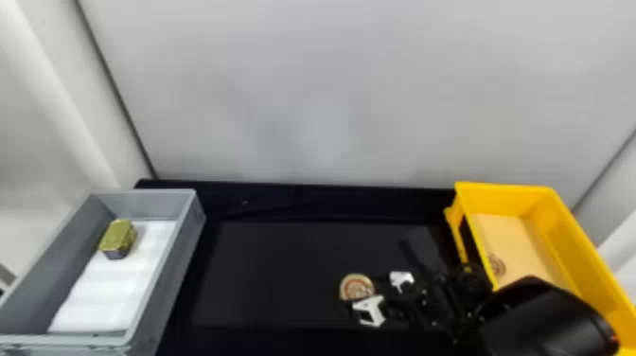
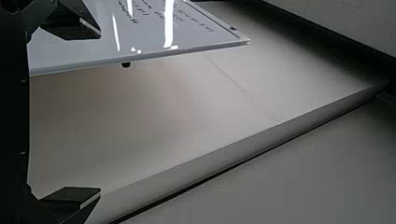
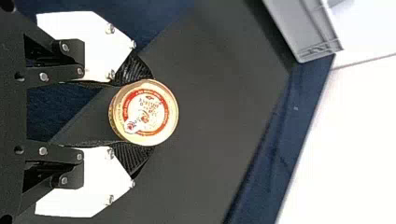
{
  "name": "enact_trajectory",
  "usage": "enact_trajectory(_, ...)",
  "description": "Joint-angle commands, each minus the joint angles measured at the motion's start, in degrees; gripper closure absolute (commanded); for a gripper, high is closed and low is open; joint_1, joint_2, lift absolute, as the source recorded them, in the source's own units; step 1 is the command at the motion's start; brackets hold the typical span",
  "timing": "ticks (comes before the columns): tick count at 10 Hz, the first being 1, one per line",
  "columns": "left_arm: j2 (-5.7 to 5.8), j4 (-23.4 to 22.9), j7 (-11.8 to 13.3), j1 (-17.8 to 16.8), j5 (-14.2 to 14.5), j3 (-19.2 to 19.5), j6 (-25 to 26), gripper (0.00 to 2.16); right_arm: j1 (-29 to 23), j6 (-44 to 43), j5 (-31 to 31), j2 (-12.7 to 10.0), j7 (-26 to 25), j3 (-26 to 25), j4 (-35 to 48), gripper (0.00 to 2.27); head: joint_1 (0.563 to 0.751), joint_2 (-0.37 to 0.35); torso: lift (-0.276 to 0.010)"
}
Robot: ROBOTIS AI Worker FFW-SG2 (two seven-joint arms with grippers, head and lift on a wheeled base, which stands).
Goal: Pick up the round yellow can and place it in the yellow rectangular box
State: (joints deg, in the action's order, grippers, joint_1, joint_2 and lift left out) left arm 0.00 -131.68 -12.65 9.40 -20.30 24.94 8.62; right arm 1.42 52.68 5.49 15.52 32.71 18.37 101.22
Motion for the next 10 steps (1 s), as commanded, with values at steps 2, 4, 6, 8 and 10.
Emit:
enact_trajectory(2,-0.15,0.19,-0.01,-0.08,0.0,-0.05,0.08,0.1,0.34,2.28,3.48,0.04,0.18,-3.16,8.91,0.74,0.694,0.014,-0.06)
enact_trajectory(4,-0.15,0.19,-0.01,-0.08,0.0,-0.05,0.08,0.1,0.51,4.65,8.93,0.12,0.26,-7.91,13.74,0.74,0.694,0.014,-0.06)
enact_trajectory(6,-0.15,0.19,-0.01,-0.08,0.0,0.04,0.17,0.1,0.6,6.15,13.42,0.12,0.18,-11.69,17.17,0.74,0.694,0.014,-0.06)
enact_trajectory(8,-0.15,0.19,0.08,-0.08,0.0,0.12,0.08,0.1,0.78,7.47,16.85,0.21,0.26,-13.62,19.63,0.74,0.694,0.014,-0.06)
enact_trajectory(10,-0.15,0.1,-0.01,-0.17,0.0,0.39,0.08,0.1,0.6,8.61,19.75,0.3,0.97,-15.21,21.12,0.74,0.694,0.014,-0.06)
